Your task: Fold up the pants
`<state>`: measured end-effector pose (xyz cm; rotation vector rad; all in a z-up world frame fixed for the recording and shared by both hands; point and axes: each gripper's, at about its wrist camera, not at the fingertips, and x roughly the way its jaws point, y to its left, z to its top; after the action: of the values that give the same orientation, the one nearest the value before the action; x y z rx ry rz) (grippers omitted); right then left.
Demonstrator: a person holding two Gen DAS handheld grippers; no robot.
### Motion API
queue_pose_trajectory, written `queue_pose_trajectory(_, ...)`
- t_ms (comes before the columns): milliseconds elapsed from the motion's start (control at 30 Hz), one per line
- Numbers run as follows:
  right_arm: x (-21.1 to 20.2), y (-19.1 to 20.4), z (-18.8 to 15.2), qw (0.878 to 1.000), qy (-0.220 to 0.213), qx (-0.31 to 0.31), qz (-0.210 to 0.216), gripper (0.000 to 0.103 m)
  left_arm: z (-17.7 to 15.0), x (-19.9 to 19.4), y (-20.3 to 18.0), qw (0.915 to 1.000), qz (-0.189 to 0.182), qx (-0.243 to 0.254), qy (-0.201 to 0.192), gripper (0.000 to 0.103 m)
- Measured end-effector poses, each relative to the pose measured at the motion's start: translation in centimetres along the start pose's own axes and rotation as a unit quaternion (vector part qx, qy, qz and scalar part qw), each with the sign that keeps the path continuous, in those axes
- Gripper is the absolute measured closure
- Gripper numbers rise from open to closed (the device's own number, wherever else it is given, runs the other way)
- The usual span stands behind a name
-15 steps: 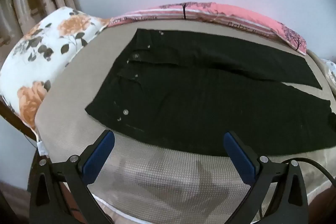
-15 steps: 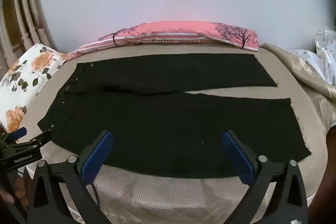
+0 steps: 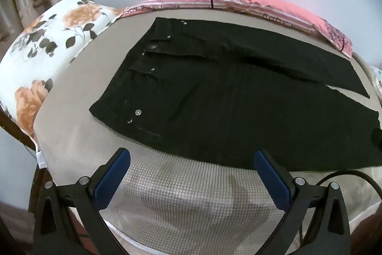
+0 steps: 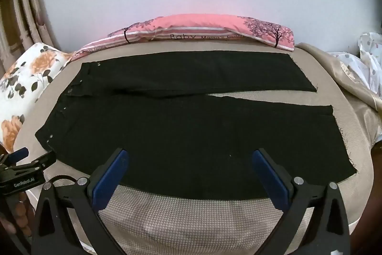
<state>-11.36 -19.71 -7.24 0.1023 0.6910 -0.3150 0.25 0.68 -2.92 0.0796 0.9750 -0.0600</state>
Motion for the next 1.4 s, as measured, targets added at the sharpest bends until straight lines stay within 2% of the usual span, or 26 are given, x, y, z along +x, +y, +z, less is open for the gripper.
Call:
queue_pose_trajectory(567, 0.9, -0.4, -0.6, 1.0, 0.012, 0.024, 0.008, 0.0, -0.4, 0.3, -0.5, 0.9999, 0.009, 0.008, 0.001, 0.0)
queue_pose_trajectory(1233, 2.0, -1.1, -1.1, 0.998, 0.04, 0.043, -0.008, 0.0, -0.6, 0.7, -0.9, 0.9998, 0.012, 0.015, 0.01, 0.0)
queue_pose_trajectory(1400, 2.2, -0.8, -1.0, 0.998, 0.047, 0.027, -0.02, 0.0, -0.7, 0.8, -0.7, 0.9998, 0.012, 0.013, 0.013, 0.0)
